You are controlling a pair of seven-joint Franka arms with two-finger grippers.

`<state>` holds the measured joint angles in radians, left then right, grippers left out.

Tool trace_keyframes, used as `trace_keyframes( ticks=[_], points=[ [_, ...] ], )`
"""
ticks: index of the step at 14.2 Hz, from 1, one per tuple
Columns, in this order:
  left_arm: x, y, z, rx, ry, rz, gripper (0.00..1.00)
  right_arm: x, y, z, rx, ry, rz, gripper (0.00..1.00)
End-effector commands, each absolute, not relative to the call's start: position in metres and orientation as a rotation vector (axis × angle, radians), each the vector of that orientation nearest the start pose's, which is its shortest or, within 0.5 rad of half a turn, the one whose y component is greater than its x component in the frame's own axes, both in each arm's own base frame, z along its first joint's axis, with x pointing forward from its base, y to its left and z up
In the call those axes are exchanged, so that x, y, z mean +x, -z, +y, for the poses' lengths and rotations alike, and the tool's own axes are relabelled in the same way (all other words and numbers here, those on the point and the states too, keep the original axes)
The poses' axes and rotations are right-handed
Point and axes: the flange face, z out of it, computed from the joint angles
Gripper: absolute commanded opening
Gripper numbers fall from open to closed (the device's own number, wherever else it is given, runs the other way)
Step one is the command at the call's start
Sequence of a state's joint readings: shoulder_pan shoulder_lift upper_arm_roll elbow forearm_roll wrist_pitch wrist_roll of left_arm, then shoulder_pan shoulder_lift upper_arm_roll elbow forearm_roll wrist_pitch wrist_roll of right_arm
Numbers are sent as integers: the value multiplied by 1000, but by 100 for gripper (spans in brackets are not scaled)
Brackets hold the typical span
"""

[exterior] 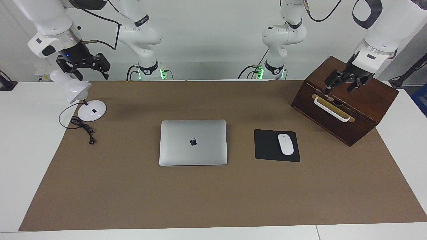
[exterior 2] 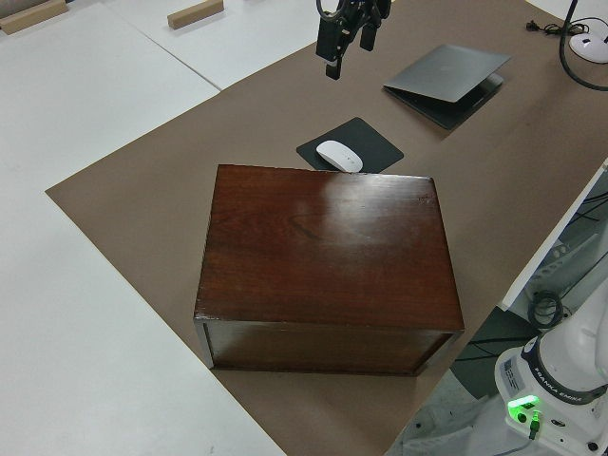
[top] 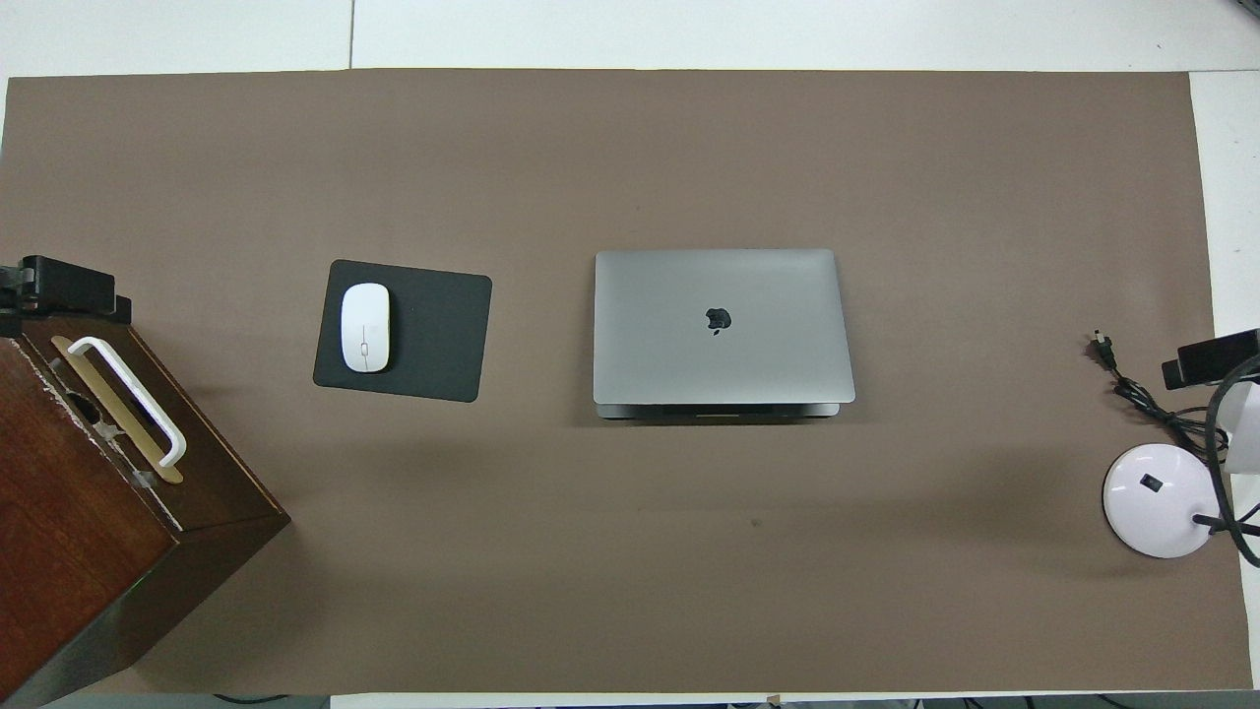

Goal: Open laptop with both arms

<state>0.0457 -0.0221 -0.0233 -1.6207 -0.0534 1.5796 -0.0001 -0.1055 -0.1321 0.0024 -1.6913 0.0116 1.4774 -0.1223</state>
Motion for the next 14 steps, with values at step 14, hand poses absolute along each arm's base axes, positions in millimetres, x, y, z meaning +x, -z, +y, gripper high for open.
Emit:
trace_keyframes(
  ticks=[14],
  points=[
    [545, -609, 10, -3174, -16, -48, 100, 502, -623, -54, -3120, -80, -36, 100]
  ],
)
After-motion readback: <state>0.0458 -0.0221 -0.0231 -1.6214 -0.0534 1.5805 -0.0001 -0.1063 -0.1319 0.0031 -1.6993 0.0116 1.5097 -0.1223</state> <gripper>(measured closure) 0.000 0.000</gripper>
